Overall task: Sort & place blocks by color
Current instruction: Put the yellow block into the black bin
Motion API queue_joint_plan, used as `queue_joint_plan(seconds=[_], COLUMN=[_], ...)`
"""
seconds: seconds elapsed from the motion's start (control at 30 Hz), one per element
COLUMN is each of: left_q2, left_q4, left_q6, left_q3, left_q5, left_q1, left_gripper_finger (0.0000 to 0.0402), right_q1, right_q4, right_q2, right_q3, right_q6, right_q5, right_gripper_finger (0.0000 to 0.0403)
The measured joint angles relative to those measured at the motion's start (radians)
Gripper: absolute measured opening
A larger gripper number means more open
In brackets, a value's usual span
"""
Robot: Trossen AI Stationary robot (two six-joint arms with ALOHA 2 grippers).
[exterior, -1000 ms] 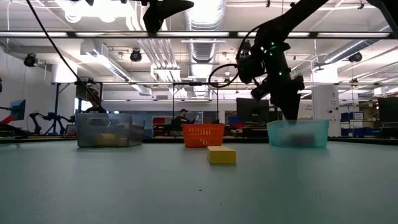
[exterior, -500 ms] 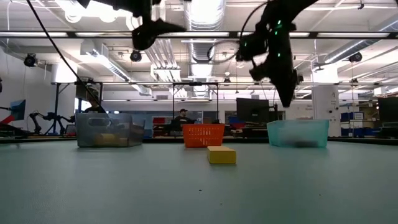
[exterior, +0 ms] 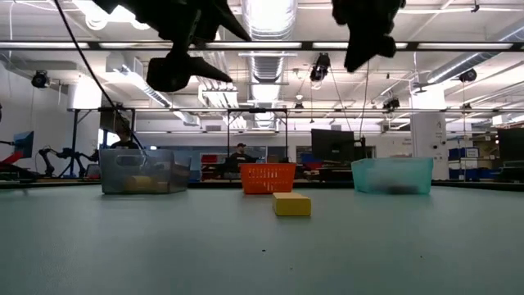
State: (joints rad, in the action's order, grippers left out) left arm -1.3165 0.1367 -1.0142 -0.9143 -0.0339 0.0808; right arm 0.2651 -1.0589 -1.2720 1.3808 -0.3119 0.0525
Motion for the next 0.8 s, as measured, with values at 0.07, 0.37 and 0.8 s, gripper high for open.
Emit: queue_joint_plan(seconds=[0.07,0.37,0.8], left_q2=[-0.042,-0.305,-0.669], left_q4=[0.015,0.312,0.579], left_q6=[-0.037,-0.283,-0.442], left_q3=[-0.029,-0.331,-0.674], left_q5=[-0.001,-0.042,-0.137], left_q1=[0.024,0.119,0.138], left_gripper_finger=[0.0262,0.0262,0.0262], right_q1=[-0.036,-0.210,-0.362], right_q4=[0.034,0.043,0.044], right_q2=[0.028,0.122,0.220], right_q3=[0.000,-0.002,-0.002], right_q6=[-0.011,-0.014,0.008], right_q5=[0.000,0.001,0.001], right_gripper_finger=[0.0078,0.0060,0.0059])
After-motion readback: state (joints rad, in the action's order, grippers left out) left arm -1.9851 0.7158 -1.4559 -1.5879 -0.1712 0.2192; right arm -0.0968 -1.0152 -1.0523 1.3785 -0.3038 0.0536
